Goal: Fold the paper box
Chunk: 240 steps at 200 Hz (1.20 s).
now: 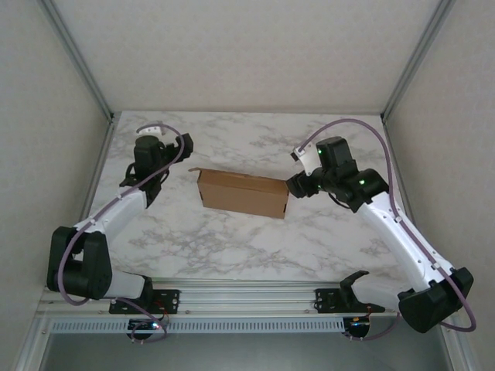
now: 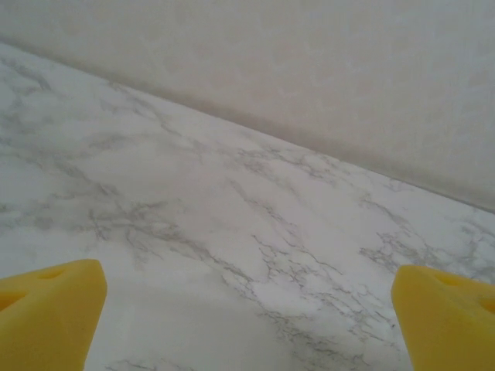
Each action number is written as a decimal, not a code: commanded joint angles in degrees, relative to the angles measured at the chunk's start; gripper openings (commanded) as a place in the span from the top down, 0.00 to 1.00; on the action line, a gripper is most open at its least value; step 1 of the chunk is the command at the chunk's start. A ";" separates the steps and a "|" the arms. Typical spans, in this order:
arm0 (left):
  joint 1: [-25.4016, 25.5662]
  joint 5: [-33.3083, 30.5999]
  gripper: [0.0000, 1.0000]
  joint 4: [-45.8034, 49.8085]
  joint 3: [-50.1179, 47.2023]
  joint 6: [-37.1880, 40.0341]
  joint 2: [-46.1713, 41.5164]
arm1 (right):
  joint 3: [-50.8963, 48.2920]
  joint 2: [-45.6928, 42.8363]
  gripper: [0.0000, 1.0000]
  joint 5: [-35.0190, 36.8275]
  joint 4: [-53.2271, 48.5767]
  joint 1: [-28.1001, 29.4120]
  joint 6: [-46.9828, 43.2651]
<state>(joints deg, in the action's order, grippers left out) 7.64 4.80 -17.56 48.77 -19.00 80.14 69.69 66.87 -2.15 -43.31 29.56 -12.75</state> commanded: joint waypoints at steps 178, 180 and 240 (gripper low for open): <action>2.28 11.34 0.09 -20.66 -8.67 -15.40 7.49 | 4.54 11.51 0.71 0.77 -6.09 0.36 9.16; 2.40 11.37 0.09 -20.71 -8.73 -15.44 7.38 | 4.68 11.63 0.71 0.80 -6.26 0.40 9.53; 5.61 9.39 0.10 -19.21 -9.31 -13.39 5.99 | 8.96 16.89 0.84 -1.70 -10.62 0.36 17.63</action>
<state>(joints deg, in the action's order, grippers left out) 11.90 15.22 -36.18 40.21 -33.65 88.23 76.34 81.43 -1.96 -50.43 29.56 -0.16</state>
